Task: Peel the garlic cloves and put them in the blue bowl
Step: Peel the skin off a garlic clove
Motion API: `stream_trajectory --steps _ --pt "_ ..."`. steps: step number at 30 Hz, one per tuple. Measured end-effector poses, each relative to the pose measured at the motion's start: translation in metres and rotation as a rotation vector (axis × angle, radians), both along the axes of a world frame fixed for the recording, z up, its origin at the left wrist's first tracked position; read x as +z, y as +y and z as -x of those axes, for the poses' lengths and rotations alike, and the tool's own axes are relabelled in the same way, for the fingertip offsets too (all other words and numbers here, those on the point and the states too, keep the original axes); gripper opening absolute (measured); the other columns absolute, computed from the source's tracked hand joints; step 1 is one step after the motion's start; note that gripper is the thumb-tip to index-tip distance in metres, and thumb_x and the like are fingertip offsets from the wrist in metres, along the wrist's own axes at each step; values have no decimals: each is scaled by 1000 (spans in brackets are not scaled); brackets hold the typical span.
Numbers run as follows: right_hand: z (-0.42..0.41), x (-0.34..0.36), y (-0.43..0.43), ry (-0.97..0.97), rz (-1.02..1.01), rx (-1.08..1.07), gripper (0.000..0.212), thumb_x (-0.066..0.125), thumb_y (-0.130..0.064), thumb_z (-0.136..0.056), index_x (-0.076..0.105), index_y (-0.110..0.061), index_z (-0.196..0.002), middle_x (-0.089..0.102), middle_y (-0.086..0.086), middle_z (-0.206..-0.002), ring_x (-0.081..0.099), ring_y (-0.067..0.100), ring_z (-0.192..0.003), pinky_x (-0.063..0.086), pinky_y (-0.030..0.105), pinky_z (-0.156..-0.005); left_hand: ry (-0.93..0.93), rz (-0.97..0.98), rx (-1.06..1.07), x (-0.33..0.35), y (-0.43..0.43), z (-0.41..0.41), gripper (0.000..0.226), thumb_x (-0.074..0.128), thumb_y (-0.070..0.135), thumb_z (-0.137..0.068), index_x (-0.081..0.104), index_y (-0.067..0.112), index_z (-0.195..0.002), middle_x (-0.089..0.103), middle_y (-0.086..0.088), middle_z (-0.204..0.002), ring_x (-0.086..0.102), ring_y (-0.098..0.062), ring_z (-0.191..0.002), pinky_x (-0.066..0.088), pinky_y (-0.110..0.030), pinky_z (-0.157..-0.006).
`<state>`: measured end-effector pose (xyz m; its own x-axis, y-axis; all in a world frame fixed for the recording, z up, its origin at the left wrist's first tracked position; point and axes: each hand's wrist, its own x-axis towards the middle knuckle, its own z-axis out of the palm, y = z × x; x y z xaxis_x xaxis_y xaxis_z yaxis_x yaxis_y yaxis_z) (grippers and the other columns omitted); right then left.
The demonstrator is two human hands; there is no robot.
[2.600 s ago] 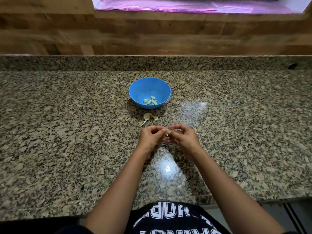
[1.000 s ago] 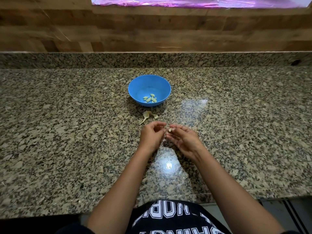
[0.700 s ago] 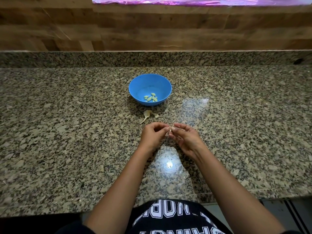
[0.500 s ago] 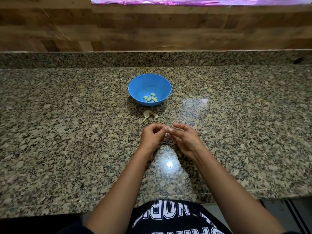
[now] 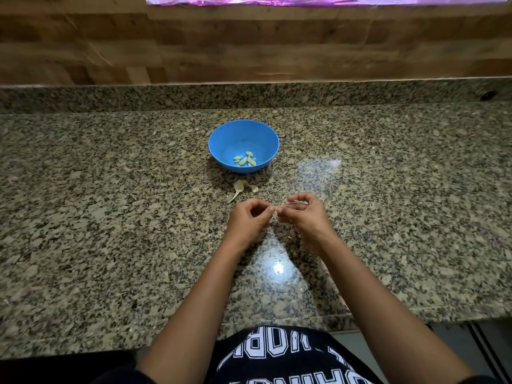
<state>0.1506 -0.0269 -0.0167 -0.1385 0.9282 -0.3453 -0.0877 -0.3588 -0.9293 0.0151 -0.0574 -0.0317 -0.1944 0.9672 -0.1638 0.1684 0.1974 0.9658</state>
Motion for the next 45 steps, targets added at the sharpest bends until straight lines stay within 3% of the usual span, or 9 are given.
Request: stream_trajectory --steps 4,7,10,12,22,25,30,37,45 --pt "2 -3 -2 -20 -6 22 25 63 7 -81 50 -9 -96 66 12 -86 65 23 -82 55 31 -75 71 -12 25 0 0 -4 10 65 17 -87 61 21 -78 67 -4 -82 66 -25 -80 58 -42 -77" --pt "4 -5 -4 -19 7 36 21 62 4 -83 53 -6 -99 66 14 -91 66 24 -84 56 30 -75 159 -49 34 -2 0 -6 10 66 20 -86 60 17 -79 64 -3 -79 62 -20 -74 57 -39 -68" --pt "4 -2 -4 71 46 6 18 61 4 -84 53 0 -99 66 15 -88 67 23 -78 56 25 -66 304 -132 10 -3 0 -7 14 64 22 -88 59 10 -81 61 -5 -83 55 -10 -70 48 -13 -59" --pt "5 1 -3 106 80 -36 16 62 5 -83 53 -1 -95 65 15 -86 66 22 -75 55 24 -61 374 -186 -3 -2 -1 -10 14 63 20 -88 59 9 -81 58 -4 -84 49 -3 -68 41 -4 -59" --pt "-4 2 3 351 288 -127 20 52 9 -89 49 0 -106 62 23 -92 67 31 -76 57 40 -71 454 -102 38 -10 0 -2 9 57 11 -90 63 8 -96 56 -4 -98 51 -7 -76 43 -6 -60" --pt "-4 1 2 343 292 -115 24 54 10 -86 48 -1 -108 63 22 -89 68 30 -72 58 39 -70 422 -75 2 -8 1 -4 18 57 14 -91 63 11 -107 58 -2 -102 52 -3 -76 42 -9 -56" --pt "-3 1 3 278 281 -98 30 57 10 -84 47 -2 -108 65 20 -88 67 29 -73 57 38 -67 258 -62 0 -4 5 -6 12 66 21 -87 70 14 -96 69 1 -84 61 -7 -70 49 -17 -65" --pt "-2 1 5 201 208 -88 28 60 10 -82 46 -5 -102 64 25 -99 67 31 -81 58 39 -74 36 -12 33 -3 4 -9 8 71 19 -83 69 13 -88 70 -2 -83 67 -15 -76 57 -29 -72" --pt "-2 4 0 183 140 -5 38 63 11 -76 46 -4 -106 67 20 -91 67 29 -87 55 39 -84 -35 48 59 -2 7 -7 6 67 12 -85 63 12 -80 66 -5 -79 63 -18 -71 57 -35 -71"
